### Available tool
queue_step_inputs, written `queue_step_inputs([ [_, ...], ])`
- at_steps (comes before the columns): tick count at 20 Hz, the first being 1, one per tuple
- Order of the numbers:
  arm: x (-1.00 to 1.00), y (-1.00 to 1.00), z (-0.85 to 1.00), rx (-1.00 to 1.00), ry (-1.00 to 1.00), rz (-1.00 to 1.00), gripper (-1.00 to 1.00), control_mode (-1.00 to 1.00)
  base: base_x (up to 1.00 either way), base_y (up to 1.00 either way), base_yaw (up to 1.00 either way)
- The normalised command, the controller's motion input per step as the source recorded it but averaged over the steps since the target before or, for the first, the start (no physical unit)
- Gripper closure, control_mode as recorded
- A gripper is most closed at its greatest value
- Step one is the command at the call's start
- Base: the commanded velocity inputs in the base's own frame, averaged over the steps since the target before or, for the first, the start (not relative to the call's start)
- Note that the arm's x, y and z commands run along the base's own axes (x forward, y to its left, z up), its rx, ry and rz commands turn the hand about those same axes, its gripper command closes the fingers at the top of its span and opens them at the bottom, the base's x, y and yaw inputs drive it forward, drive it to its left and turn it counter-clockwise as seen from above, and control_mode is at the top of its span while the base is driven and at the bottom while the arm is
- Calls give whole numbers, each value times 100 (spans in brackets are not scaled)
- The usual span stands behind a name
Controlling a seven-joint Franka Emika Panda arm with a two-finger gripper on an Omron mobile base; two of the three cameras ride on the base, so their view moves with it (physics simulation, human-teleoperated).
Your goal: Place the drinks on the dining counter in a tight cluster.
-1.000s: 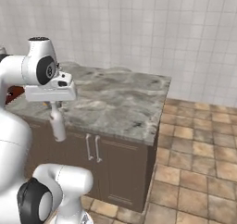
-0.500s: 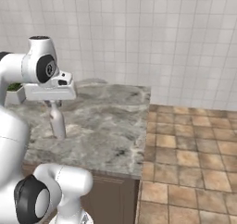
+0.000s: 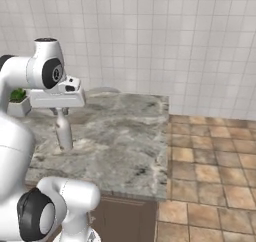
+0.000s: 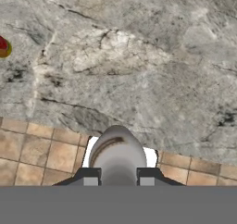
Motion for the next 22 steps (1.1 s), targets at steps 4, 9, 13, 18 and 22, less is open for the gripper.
queue_step_inputs([
  [4,0,0,0,0,0,0,100,100,0,61,0],
  [9,0,0,0,0,0,0,100,100,32,40,-4],
  [13,0,0,0,0,0,0,100,100,23,47,-6],
  [18,0,0,0,0,0,0,100,100,3,69,-1],
  [22,0,0,0,0,0,0,100,100,15,70,0],
])
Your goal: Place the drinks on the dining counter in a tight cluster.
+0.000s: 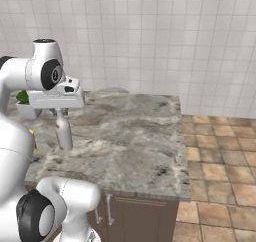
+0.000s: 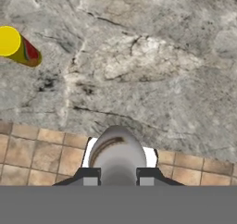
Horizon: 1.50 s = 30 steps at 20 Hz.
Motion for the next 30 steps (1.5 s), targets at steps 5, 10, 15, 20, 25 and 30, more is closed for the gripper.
queue_step_inputs([
  [5,0,0,0,0,0,0,100,100,73,18,0],
  [10,0,0,0,0,0,0,100,100,57,14,0],
  [15,0,0,0,0,0,0,100,100,2,1,0],
  [20,0,0,0,0,0,0,100,100,0,0,0],
  [25,36,42,-8,0,0,0,100,-100,6,5,0],
  [30,91,66,-25,3,0,1,100,-100,0,0,0],
])
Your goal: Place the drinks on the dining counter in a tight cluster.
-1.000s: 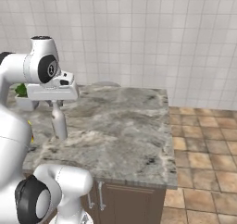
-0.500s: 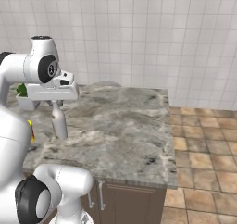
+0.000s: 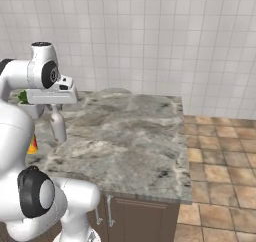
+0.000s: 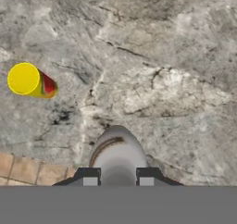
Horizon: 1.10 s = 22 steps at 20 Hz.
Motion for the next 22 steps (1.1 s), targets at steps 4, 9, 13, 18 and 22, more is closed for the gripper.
queue_step_inputs([
  [4,54,20,-17,0,0,1,100,-100,0,0,0],
  [9,30,-14,-46,-1,0,0,100,-100,0,0,0],
  [13,4,-9,-54,-1,0,0,100,-100,0,0,0],
  [18,2,-2,-51,0,-2,0,100,-100,0,0,0],
  [22,10,0,-39,0,-9,0,100,-100,0,0,0],
])
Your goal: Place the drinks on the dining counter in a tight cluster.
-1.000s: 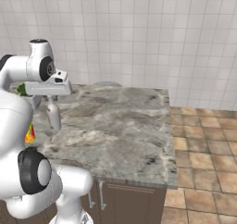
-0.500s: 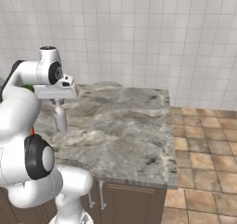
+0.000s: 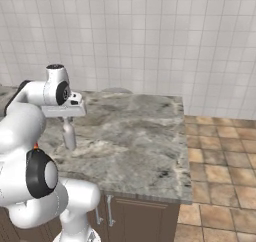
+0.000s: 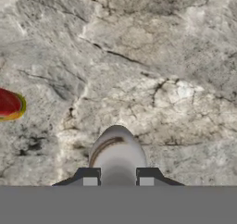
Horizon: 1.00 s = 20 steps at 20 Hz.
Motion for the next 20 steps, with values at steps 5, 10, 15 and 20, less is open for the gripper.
queue_step_inputs([
  [5,24,0,-15,1,-7,0,100,-100,0,0,0],
  [10,13,1,0,6,0,0,100,-100,0,0,0],
  [15,-1,5,0,0,7,0,100,-100,0,0,0],
  [20,-8,0,4,-8,12,0,100,-100,0,0,0],
])
